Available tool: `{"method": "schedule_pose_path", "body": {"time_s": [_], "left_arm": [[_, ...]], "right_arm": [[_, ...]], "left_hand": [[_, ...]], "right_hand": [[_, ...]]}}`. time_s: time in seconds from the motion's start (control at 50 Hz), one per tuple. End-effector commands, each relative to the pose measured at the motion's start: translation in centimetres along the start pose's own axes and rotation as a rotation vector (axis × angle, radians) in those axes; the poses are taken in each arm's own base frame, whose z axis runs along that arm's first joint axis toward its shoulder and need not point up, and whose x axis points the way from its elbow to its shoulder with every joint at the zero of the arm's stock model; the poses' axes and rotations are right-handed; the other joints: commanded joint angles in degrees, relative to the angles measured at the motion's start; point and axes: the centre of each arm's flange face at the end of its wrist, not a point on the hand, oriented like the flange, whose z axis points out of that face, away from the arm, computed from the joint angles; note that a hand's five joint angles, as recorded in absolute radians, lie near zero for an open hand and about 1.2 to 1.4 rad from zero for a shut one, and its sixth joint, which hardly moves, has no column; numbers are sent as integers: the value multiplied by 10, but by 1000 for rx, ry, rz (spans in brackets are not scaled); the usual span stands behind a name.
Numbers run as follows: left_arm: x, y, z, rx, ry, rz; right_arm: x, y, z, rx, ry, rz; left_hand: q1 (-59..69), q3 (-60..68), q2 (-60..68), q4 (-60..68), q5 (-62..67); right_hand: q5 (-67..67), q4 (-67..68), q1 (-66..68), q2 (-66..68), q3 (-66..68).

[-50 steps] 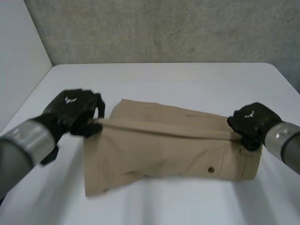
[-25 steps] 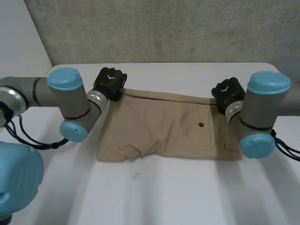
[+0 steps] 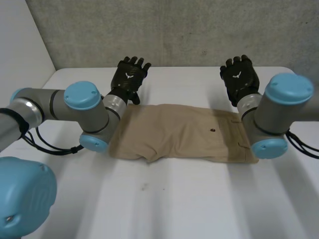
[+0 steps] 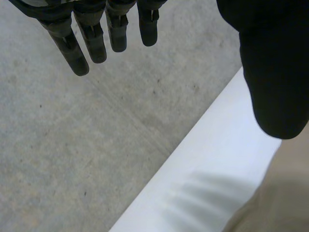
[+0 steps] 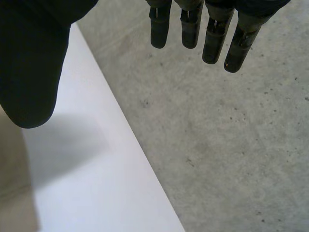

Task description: Fold the shorts.

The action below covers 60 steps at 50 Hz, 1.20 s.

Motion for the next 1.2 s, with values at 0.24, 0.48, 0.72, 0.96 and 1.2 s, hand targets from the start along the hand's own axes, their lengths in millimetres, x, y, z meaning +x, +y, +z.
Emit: {"method": "schedule_pose_path", "body": {"time_s": [0.24,0.48,0.72,0.96,1.2], "left_arm": [[-27,-84,-82,-56,9,-61],[-15,-79,-165,-274,64,-352],[-5,-67,-188,-341,80,-381],[-3,-62,-191,-358,82,-384],[-14,-70,-193,-340,51,-383]], "right_arm": [[47,-11,-104,-365,-158,391],[25,32,-131,-406,-224,481],[1,63,-119,-402,-218,459],[10,70,-113,-397,-167,457],[86,97,-115,-517,-32,235]], "left_hand": [[-8,-21,-16,-16,-25],[-1,-14,-9,-9,-18],[-1,-14,-9,-9,-18],[-3,-16,-11,-11,-20],[-10,-23,-18,-18,-27]], "right_hand": [[-38,-34,-17,-25,-23],[145,149,166,157,160],[227,231,248,240,242],[662,666,683,675,677],[662,666,683,675,677]]}}
